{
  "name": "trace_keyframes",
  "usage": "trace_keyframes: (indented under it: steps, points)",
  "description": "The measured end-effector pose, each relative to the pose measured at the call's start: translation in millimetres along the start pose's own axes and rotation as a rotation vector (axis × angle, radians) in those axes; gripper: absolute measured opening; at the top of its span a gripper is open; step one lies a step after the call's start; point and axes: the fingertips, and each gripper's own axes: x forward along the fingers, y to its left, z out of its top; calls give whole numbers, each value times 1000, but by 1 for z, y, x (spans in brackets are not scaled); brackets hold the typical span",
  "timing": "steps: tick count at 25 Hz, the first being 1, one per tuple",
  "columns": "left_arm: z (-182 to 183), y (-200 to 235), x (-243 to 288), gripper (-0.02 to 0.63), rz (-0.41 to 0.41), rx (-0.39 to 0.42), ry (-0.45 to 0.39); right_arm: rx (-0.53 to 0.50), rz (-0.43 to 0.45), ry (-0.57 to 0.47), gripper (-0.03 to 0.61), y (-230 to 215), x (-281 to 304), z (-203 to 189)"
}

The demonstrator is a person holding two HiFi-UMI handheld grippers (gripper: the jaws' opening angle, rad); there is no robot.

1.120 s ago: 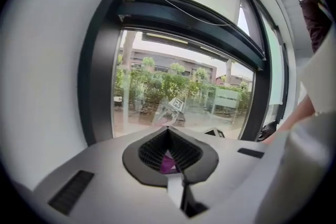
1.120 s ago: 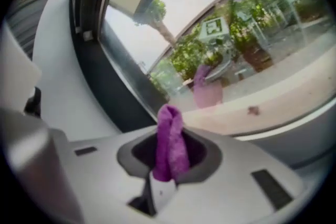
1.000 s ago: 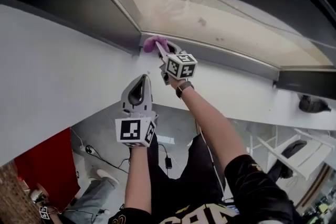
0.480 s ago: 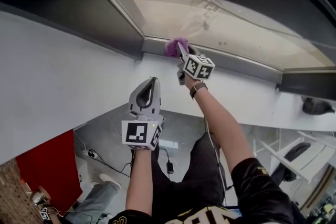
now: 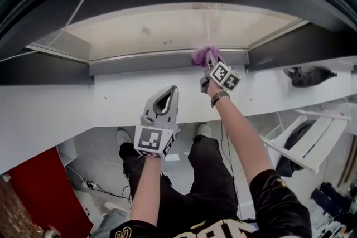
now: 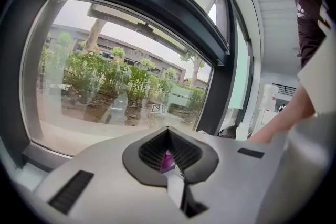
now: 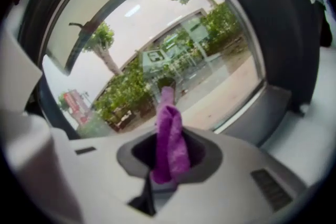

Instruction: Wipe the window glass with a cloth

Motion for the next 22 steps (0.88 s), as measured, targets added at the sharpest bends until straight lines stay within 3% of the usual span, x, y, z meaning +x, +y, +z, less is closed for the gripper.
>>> trace_keyframes:
  steps: [5,9,11,13,16,22]
  points:
    - [4,-57,36,8,-20,-10,-22,30,-157,-89,80,-110,-43,88]
    - [16,-80,34,8,19,-16,-6,15,-99,-66,80,-97,-75,112]
    - [33,-90,20,8,46,-28,9,-52,-43,-20,80,-56,-102,112]
    - [61,-99,2,8,75,-56,11,-211,45,4,80,8,-136,120]
    - [117,-108,-28,8,83,-65,-29,-443,206,-40,80,119,-198,142]
    - [220,-117,-84,8,116,45,-86,-595,387,-140,80,285,-318,189]
